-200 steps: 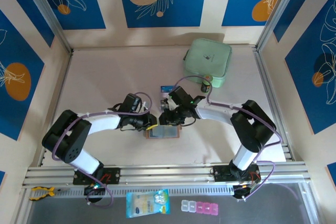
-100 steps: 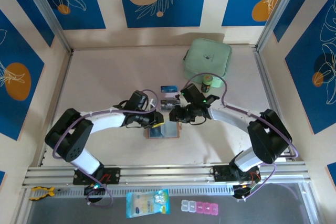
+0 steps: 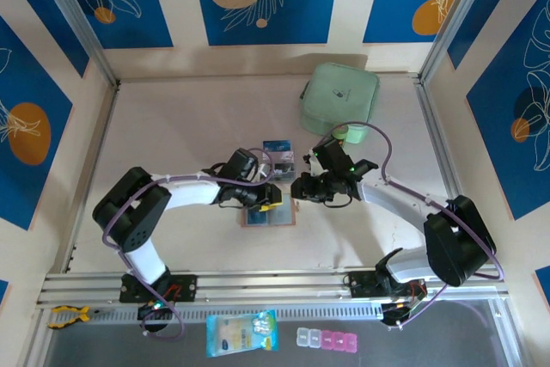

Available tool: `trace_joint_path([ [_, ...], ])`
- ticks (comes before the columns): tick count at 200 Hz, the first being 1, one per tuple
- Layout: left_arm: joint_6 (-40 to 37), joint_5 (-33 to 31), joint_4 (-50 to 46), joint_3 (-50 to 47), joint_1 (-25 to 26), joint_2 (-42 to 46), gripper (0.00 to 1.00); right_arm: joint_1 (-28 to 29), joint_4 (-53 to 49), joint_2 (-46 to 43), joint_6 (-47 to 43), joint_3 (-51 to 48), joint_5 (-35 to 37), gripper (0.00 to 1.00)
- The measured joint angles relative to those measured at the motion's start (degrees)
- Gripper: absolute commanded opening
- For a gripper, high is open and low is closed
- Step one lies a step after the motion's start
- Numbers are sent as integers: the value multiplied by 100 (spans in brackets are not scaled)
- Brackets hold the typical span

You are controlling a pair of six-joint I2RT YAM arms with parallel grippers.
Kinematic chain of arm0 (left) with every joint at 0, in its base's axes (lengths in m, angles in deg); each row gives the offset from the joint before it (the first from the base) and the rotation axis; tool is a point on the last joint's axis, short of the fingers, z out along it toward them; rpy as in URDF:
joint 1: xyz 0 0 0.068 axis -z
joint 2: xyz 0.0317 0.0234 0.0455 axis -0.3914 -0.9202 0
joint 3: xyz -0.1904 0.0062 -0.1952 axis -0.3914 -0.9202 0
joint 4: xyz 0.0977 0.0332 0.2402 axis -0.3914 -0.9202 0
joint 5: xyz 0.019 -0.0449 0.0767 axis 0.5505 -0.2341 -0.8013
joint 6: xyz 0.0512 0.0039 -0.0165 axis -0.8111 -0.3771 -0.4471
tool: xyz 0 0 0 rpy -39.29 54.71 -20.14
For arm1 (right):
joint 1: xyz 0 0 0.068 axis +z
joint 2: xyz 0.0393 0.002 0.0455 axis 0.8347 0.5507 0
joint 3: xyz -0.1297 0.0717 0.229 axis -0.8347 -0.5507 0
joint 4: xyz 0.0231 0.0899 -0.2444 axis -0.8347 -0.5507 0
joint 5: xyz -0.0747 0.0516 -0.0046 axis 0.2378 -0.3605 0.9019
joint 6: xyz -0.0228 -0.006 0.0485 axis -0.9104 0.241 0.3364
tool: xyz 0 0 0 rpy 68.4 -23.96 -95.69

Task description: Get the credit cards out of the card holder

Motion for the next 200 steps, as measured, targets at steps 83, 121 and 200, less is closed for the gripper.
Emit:
trace_joint_path([
  [83, -94, 0, -122, 306, 4, 0, 39, -4, -57, -2, 2, -2, 0, 26],
  [121, -238, -20, -251, 247, -81, 155, 36, 57, -57, 9, 11, 4, -2, 25],
  [200, -603, -238, -713, -459, -638, 1154, 25, 719, -17, 894, 66, 671, -4, 24],
])
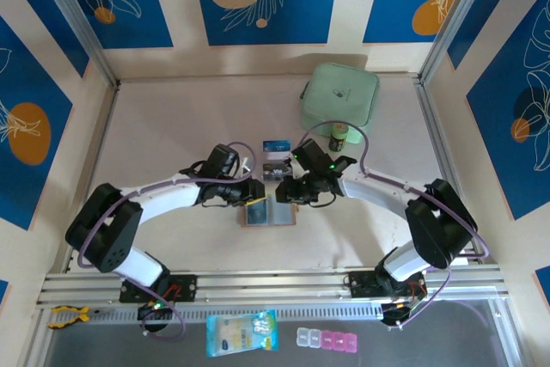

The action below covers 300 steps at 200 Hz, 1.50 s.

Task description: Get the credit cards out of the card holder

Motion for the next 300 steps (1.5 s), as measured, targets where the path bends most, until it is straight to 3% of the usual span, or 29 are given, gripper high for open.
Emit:
trace_joint_path([
  [122, -398, -273, -470, -452, -304, 238, 12, 337, 72, 1381, -26, 339, 133, 21],
  [300, -544, -260, -313, -656, -350, -76, 3, 463, 63, 1294, 4, 684, -72, 24],
])
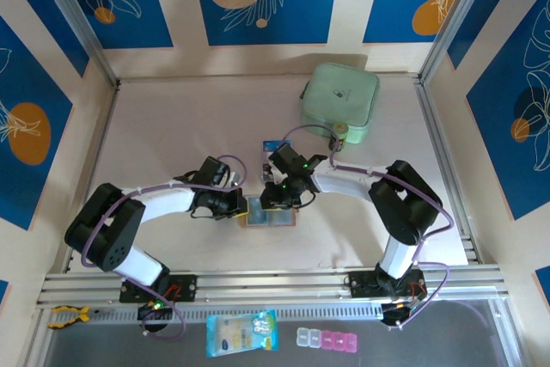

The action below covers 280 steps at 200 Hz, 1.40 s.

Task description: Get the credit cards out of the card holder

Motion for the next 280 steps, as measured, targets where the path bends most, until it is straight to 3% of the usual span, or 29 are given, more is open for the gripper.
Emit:
trace_joint_path([
  [204, -2, 90, 72, -17, -28, -39, 2, 11, 354, 660, 101, 190, -452, 23],
  [280, -2, 92, 72, -17, -28, -59, 1, 52, -199, 684, -103, 428, 13, 23],
])
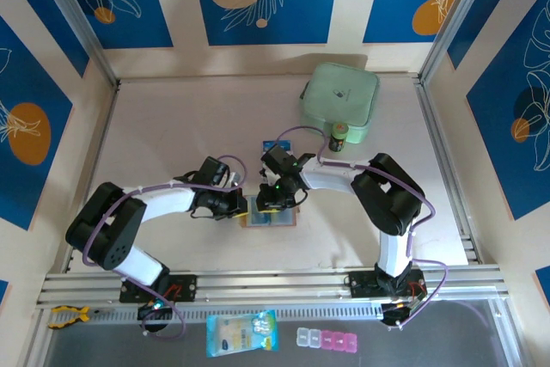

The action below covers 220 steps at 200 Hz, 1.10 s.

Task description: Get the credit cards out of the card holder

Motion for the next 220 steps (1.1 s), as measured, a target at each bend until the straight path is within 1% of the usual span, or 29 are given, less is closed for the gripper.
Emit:
trace_joint_path([
  [85, 2, 13, -28, 2, 0, 26, 2, 85, -190, -13, -118, 98, 175, 24],
  [145, 4, 15, -256, 216, 2, 166, 2, 94, -153, -420, -87, 46, 223, 25],
  [188, 26, 17, -238, 262, 120, 157, 1, 90, -109, -494, -48, -122, 249, 27],
  [220, 63, 17, -192, 293, 234, -20, 1, 79, -90, -494, -7, -205, 256, 27],
])
